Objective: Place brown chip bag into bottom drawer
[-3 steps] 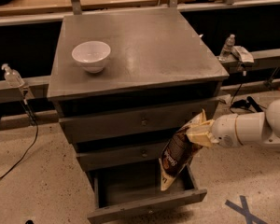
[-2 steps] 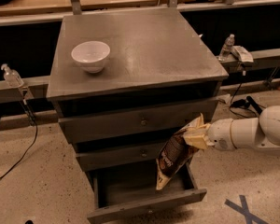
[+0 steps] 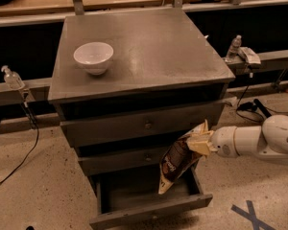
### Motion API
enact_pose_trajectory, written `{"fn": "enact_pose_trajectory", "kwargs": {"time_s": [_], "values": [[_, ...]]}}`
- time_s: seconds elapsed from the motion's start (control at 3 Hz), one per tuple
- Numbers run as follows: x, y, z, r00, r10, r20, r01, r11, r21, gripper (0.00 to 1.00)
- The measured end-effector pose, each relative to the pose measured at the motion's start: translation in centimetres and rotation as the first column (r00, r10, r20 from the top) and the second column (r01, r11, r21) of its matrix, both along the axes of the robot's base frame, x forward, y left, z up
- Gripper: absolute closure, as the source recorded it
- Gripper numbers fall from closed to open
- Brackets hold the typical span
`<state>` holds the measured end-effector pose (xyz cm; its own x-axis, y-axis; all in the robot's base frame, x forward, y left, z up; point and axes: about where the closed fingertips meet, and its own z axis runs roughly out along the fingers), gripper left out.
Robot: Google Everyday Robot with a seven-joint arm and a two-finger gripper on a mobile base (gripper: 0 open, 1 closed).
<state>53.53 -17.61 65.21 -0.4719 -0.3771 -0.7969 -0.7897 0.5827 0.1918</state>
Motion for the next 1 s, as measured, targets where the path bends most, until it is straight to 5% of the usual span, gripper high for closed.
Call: {"fn": "enact_pose_trajectory", "kwargs": {"time_s": [0.33, 1.0], "values": [[0.40, -0.38, -0.71, 0.9992, -0.010, -0.039, 0.011, 0.999, 0.033, 0.59], [0.39, 0.02, -0.83, 0.9991, -0.002, -0.042, 0.004, 0.999, 0.035, 0.13]]}}
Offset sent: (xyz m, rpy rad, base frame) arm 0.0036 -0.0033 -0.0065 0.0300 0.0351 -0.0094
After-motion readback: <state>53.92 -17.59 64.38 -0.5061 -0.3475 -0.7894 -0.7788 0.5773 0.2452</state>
